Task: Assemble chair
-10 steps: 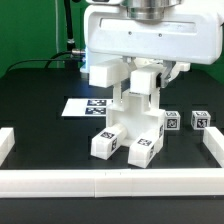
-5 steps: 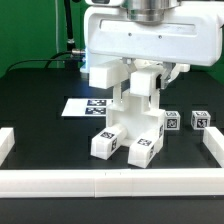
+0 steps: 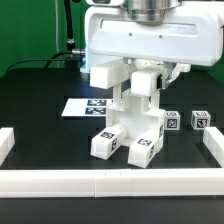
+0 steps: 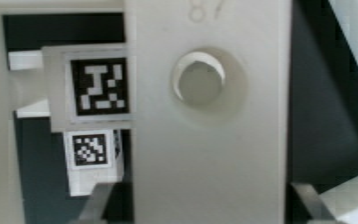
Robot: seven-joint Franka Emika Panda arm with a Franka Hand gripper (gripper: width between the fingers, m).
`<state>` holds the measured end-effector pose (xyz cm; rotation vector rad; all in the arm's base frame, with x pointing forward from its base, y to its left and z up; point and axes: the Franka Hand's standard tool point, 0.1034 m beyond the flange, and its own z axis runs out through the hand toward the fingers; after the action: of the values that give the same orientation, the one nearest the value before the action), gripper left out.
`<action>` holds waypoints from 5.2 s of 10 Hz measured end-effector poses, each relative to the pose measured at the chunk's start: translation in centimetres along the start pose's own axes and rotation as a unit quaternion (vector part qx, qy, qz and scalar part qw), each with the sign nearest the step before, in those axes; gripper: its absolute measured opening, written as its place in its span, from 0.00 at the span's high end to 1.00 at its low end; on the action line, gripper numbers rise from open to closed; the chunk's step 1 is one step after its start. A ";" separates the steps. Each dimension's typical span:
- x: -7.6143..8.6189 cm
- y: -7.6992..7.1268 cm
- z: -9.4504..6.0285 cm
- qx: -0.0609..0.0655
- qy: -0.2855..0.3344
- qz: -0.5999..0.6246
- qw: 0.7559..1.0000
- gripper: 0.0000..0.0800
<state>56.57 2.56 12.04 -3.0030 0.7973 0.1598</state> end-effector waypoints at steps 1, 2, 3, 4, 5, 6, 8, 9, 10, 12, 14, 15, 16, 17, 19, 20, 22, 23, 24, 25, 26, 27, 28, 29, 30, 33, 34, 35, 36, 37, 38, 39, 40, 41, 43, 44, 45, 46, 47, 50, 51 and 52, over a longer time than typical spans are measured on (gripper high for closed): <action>0.0 0.0 0.0 0.001 0.002 0.001 1.000 0.64; 0.0 0.0 0.0 0.001 0.002 0.000 1.000 0.64; 0.0 0.0 0.0 0.001 0.002 0.000 1.000 0.64; 0.0 0.0 0.1 0.000 0.001 0.001 1.000 0.64; 0.0 0.1 0.2 0.000 0.001 0.001 1.000 0.64; 0.1 0.1 0.2 0.001 0.001 0.009 1.000 0.64; 0.1 0.1 0.3 0.001 0.001 0.013 1.000 0.64; 0.2 0.1 0.3 0.001 0.003 0.012 1.000 0.64; 0.3 0.0 0.4 0.001 0.006 0.012 1.000 0.64; 0.3 0.0 0.5 0.001 0.007 0.012 1.000 0.64; 0.3 0.0 0.5 0.001 0.007 0.012 1.000 0.64; 0.3 0.0 0.5 0.001 0.007 0.012 1.000 0.64; 0.3 0.0 0.5 0.001 0.007 0.012 1.000 0.64; 0.3 0.0 0.4 0.002 0.009 0.012 1.000 0.64; 0.2 -0.2 0.3 0.011 0.033 0.010 0.999 0.64; 0.2 -0.3 0.3 0.012 0.038 0.008 0.999 0.64; 0.2 -0.3 0.4 0.012 0.037 0.008 0.999 0.64; 0.2 -0.3 0.4 0.012 0.037 0.008 0.999 0.64; 0.2 -0.3 0.5 0.012 0.037 0.009 0.999 0.64; 0.0 -0.5 0.4 0.012 0.038 0.009 0.999 0.64; 0.0 -0.8 0.2 0.013 0.039 0.006 0.999 0.64; -0.1 -0.7 0.4 0.013 0.038 0.007 0.999 0.64; -0.1 -0.7 0.5 0.012 0.037 0.007 0.999 0.64; -0.1 -0.7 0.5 0.012 0.037 0.007 0.999 0.64; -0.1 -0.7 0.6 0.011 0.037 0.007 0.999 0.64; -0.2 -0.6 1.4 0.007 0.034 0.006 0.999 0.64; -0.3 -0.7 1.5 0.006 0.034 0.006 0.999 0.64; -0.3 -0.6 1.4 0.006 0.034 0.006 0.999 0.64; -0.3 -0.6 1.5 0.006 0.034 0.006 0.999 0.64; -0.3 -0.6 1.5 0.006 0.033 0.006 0.999 0.64; -0.3 -0.6 1.6 0.005 0.033 0.006 0.999 0.64; -0.2 -0.6 1.9 0.004 0.033 0.006 0.999 0.64; -0.2 -0.5 2.2 0.002 0.032 0.006 0.999 0.64; -0.2 -0.5 2.5 0.001 0.032 0.005 0.999 0.64; -0.2 -0.4 3.0 -0.001 0.032 0.006 0.999 0.64; -0.2 -0.3 3.3 -0.003 0.030 0.006 1.000 0.64; -0.1 -0.2 3.6 -0.004 0.031 0.005 1.000 0.64; -0.1 0.0 4.1 -0.007 0.029 0.005 1.000 0.64; -0.1 0.1 4.4 -0.009 0.027 0.005 1.000 0.64; 0.1 0.2 4.6 -0.010 0.028 0.002 1.000 0.64; 0.1 0.2 4.6 -0.010 0.028 0.001 1.000 0.64; 0.2 0.3 4.6 -0.010 0.028 0.000 1.000 0.64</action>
Offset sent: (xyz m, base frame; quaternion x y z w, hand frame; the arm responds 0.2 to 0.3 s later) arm 0.0000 0.0000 0.0000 0.0000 0.0000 0.0000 1.0000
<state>56.16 2.50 7.46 -3.0388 0.8064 0.0837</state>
